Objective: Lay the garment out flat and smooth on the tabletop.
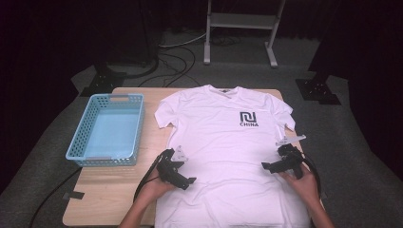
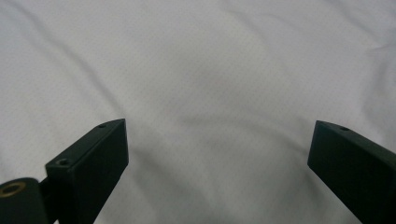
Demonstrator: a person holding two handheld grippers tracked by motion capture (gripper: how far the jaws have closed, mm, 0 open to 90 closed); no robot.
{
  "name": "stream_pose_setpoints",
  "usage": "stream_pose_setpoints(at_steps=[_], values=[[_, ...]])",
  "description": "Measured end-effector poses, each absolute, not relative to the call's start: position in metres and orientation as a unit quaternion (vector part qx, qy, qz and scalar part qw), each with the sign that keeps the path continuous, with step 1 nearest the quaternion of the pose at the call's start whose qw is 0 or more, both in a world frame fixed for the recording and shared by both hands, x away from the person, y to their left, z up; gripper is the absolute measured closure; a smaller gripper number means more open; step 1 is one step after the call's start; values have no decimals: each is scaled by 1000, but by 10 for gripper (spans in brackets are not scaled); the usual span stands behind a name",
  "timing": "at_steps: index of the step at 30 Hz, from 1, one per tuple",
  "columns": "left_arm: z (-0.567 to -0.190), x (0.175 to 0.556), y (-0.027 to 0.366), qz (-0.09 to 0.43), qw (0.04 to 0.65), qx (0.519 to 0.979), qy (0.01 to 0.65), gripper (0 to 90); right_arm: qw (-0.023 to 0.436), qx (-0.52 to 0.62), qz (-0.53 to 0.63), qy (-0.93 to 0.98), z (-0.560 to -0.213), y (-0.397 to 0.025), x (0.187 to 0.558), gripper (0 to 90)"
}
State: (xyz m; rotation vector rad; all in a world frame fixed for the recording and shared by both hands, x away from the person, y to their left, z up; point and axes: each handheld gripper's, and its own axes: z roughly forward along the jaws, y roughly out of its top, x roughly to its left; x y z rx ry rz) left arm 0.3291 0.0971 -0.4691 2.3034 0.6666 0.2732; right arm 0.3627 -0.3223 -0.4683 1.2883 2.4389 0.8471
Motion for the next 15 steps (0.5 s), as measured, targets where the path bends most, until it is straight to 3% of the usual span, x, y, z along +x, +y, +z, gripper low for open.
stream_pose_setpoints(at_steps=[15], values=[[-460, 312, 111, 119, 370, 883, 263, 37, 134, 447, 313, 828, -465, -347, 323, 46]])
